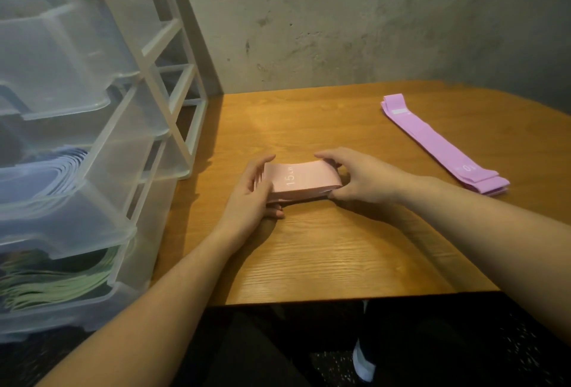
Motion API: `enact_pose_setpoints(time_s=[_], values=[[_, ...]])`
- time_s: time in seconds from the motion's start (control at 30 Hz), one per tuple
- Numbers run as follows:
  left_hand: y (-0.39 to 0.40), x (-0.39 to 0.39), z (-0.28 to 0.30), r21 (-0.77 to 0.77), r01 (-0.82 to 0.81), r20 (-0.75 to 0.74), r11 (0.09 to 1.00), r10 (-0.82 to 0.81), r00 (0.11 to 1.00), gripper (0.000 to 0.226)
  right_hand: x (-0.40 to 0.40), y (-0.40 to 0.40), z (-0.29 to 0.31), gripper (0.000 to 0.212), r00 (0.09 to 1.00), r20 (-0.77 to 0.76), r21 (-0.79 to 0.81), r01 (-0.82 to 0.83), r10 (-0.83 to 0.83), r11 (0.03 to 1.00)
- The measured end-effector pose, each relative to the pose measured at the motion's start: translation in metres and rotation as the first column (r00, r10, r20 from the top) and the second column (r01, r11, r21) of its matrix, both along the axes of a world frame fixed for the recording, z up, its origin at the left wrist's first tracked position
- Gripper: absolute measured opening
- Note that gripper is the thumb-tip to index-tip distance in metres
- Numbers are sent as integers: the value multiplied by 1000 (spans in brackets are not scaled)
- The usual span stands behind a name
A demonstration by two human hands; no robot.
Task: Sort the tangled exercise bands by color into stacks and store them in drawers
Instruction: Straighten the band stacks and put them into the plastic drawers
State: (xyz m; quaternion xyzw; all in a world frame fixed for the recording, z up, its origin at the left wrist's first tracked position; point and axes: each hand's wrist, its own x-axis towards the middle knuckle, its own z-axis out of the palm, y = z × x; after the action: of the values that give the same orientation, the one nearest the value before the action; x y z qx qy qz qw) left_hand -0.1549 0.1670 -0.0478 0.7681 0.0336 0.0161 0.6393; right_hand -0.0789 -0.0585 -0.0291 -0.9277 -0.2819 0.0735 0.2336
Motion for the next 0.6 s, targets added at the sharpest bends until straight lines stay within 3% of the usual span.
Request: enact_pose_setpoints(time_s=[0.1,0.2,0.47,0.6], values=[[8,-9,-1,167,35,91,985,-51,995,35,-5,-5,-4,64,985,167,3,-48,47,999],[11,-20,-2,365,28,174,930,-98,980,44,-11,-11,-12,61,962,264,-10,-67,67,998],[15,-24,-17,400,52,205,915,-145,968,81,-28,-29,-22,62,967,210,70,-162,144,984],[15,-21,-20,486,68,203,871,-189,961,72,-36,-23,-25,41,969,230,152,-126,89,980]])
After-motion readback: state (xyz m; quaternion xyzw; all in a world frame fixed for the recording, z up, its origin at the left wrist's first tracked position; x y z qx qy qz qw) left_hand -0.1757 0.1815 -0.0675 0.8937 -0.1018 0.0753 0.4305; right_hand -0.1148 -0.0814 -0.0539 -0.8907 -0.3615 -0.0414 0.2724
